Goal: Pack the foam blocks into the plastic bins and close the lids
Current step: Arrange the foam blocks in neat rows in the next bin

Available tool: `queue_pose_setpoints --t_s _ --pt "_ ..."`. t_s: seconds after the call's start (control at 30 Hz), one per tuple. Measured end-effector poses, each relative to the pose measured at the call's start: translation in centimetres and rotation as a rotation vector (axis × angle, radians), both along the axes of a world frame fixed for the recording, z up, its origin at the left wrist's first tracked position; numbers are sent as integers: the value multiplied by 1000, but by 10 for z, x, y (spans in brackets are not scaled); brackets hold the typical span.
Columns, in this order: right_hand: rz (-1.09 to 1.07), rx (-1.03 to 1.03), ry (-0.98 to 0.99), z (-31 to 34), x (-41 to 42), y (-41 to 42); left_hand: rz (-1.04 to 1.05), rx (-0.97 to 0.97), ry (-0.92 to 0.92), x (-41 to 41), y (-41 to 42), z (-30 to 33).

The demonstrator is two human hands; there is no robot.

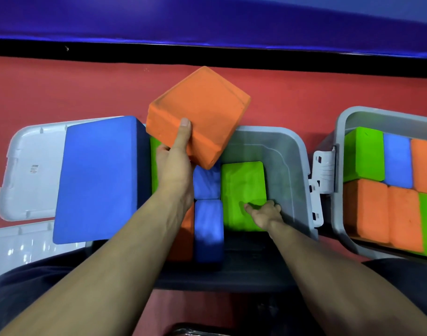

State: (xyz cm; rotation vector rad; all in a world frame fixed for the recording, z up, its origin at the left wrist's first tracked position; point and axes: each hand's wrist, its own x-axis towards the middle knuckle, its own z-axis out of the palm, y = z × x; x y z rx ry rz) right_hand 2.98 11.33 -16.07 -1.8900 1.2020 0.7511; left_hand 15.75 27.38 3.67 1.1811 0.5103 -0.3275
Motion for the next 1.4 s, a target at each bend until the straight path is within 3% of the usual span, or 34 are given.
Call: queue_pose_setpoints --t_s 0.1,0.27,0.63,0.97,1.4 --pt "-16 38 -80 0 -10 -2 18 11 7 -1 -2 1" --pt "-220 194 -145 0 -16 -8 0 28 -11 -2 -4 2" --pt "-292 267 -54 7 -23 -11 10 -1 22 0 -5 -4" --pt "-85 21 -90 29 -17 3 -11 -43 2 -2 -8 -7" --pt "-109 -181 -252 51 -29 15 -32 -30 -14 -1 -6 -6"
